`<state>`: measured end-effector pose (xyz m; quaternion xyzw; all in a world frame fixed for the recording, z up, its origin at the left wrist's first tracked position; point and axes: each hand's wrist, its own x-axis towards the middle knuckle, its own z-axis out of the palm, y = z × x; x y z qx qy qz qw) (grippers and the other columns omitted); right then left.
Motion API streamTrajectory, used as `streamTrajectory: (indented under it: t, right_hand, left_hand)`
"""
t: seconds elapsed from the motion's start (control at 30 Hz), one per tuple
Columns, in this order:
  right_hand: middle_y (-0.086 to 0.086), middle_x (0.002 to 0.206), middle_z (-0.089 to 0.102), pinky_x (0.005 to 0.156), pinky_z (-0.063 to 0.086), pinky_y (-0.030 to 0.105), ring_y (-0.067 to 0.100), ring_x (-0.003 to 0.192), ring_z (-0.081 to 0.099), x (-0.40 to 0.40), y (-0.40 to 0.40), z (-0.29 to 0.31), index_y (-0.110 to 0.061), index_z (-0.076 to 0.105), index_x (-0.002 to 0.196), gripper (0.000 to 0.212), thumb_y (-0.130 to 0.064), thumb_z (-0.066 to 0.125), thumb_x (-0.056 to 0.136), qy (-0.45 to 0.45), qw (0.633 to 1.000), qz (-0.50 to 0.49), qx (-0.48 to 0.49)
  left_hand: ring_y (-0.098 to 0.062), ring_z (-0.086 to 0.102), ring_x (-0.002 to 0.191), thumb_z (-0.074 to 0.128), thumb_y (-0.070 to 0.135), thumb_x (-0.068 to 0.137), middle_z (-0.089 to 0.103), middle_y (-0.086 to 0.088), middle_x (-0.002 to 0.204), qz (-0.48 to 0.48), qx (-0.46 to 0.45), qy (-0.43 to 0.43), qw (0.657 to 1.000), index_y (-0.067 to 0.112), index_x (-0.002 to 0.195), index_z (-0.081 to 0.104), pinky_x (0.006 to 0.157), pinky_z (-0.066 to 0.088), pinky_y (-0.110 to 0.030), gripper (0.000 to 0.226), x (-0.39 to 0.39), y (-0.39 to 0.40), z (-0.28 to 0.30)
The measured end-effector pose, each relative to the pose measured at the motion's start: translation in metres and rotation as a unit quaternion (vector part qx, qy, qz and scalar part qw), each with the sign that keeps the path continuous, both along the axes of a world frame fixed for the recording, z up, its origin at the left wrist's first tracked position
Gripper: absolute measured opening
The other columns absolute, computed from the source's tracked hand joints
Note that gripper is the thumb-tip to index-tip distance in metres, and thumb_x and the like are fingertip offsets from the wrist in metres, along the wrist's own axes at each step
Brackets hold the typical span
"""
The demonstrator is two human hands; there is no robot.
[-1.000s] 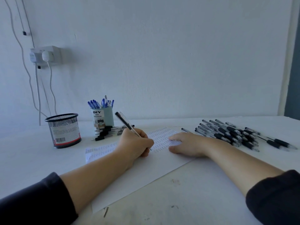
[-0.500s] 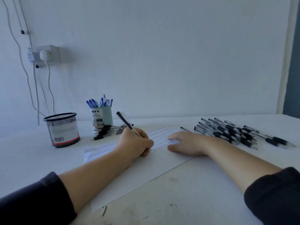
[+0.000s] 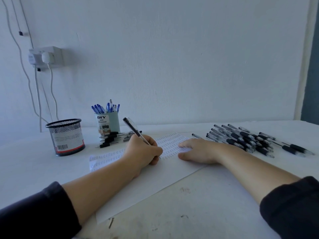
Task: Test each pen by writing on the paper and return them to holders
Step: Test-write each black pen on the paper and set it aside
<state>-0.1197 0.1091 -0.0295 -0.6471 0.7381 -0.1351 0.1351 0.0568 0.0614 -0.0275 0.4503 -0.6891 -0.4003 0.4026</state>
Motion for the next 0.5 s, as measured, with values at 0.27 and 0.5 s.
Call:
streamTrajectory:
  t: [0.27, 0.5]
  right_hand:
    - [-0.009, 0.157, 0.021, 0.117, 0.017, 0.032, 0.012, 0.144, 0.020, 0.0007, 0.0024, 0.0012, -0.031, 0.031, 0.147, 0.059, -0.048, 0.048, 0.092, -0.002, 1.000, 0.001, 0.003]
    - [-0.010, 0.157, 0.021, 0.117, 0.017, 0.032, 0.012, 0.144, 0.021, 0.0010, 0.0028, 0.0016, -0.032, 0.031, 0.147, 0.059, -0.049, 0.048, 0.092, 0.003, 1.000, -0.002, 0.003]
  left_hand:
    - [-0.014, 0.052, 0.038, 0.064, -0.009, 0.070, 0.057, -0.010, 0.050, -0.002, 0.002, -0.009, 1.000, 0.000, 0.069, 0.060, 0.049, 0.050, -0.024, 0.010, -0.0006, 0.0018, 0.0009]
    - [-0.014, 0.051, 0.037, 0.062, -0.008, 0.070, 0.056, -0.009, 0.048, 0.004, -0.001, -0.012, 1.000, 0.002, 0.067, 0.058, 0.048, 0.049, -0.023, 0.011, -0.0007, 0.0020, 0.0004]
